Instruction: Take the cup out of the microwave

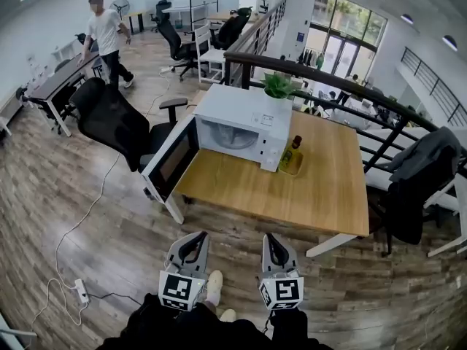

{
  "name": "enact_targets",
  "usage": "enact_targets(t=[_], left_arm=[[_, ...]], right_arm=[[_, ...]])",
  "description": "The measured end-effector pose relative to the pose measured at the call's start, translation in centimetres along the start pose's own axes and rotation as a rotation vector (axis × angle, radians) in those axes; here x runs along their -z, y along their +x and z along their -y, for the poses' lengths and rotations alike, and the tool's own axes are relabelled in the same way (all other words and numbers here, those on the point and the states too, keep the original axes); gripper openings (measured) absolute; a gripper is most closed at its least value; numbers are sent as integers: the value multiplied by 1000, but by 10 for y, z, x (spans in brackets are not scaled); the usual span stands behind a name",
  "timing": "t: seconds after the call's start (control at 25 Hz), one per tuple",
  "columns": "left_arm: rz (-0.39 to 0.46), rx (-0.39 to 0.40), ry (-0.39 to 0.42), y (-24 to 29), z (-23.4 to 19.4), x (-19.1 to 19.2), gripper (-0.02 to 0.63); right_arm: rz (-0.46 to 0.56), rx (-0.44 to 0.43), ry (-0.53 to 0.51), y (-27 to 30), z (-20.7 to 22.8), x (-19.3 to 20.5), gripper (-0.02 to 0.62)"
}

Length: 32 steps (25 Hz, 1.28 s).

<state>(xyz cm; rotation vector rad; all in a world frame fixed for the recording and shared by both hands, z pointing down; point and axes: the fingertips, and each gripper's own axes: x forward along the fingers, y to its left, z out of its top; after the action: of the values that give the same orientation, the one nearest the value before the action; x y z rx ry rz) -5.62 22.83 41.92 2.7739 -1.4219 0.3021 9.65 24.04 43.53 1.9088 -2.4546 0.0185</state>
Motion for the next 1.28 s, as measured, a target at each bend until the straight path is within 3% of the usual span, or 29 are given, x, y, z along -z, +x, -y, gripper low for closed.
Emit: enact_targets(t=[0.92,1.28], left_arm=[[70,23,17,129,-145,-46,25],[53,60,14,172,-162,-37,25]], right_arm=[[64,34,-30,184,15,-48,15],[41,57,-22,218,29,-38,15]])
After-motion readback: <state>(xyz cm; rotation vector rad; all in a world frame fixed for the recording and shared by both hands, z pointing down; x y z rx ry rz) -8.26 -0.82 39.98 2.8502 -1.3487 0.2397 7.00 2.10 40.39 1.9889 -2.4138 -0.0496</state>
